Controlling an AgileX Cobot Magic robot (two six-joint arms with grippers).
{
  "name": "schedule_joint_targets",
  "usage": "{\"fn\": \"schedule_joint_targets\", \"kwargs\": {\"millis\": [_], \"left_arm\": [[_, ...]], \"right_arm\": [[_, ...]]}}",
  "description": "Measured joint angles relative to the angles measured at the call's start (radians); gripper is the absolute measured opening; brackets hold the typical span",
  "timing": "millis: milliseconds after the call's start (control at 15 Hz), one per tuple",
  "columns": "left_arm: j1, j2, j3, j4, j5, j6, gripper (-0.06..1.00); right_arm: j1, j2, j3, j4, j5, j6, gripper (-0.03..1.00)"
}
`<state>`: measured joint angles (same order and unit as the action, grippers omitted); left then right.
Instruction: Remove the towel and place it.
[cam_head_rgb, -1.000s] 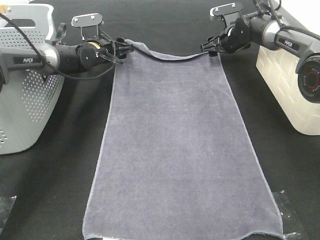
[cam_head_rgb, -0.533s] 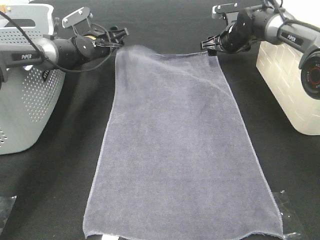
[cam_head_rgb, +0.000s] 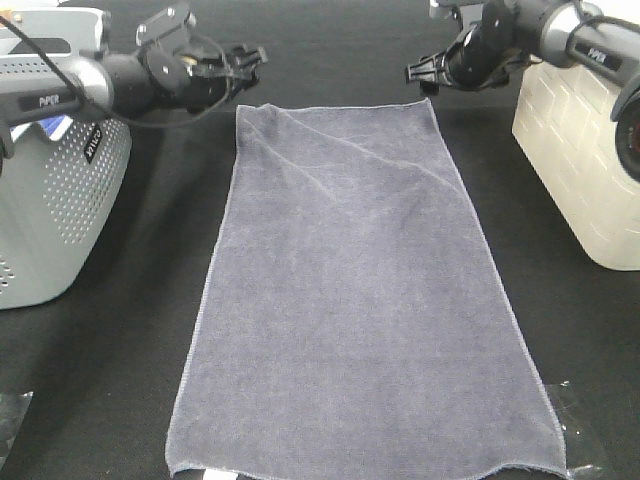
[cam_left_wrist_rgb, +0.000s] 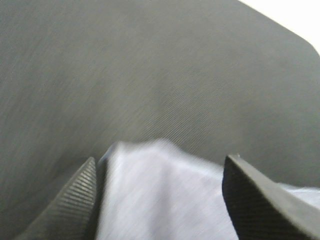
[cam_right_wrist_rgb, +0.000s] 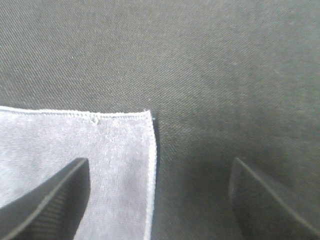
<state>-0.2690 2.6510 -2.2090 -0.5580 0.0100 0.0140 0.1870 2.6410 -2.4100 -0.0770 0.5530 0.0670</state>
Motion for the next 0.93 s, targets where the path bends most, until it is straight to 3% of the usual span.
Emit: {"fn": "schedule_joint_targets", "kwargs": {"millis": [200, 533, 800, 933], "left_arm": [[0.0, 0.0, -0.156, 0.153, 0.138, 0.0, 0.68], [0.0, -0.049, -0.367, 0.356, 0.471, 0.0, 0.68], [0.0, -0.208, -0.378, 0.414, 0.736, 0.0, 0.68], [0.0, -0.279, -0.38, 0.503, 0.86, -0.009, 0.68]], "right_arm": [[0.0, -0.061, 0.0, 0.063, 0.017, 0.0, 0.73], [0.001, -0.171, 0.0, 0.116, 0.094, -0.002, 0.73], [0.023, -0.286, 0.0, 0.125, 0.31, -0.083, 0.73], [0.024, -0.334, 0.0, 0.126, 0.445, -0.09, 0.73]]}}
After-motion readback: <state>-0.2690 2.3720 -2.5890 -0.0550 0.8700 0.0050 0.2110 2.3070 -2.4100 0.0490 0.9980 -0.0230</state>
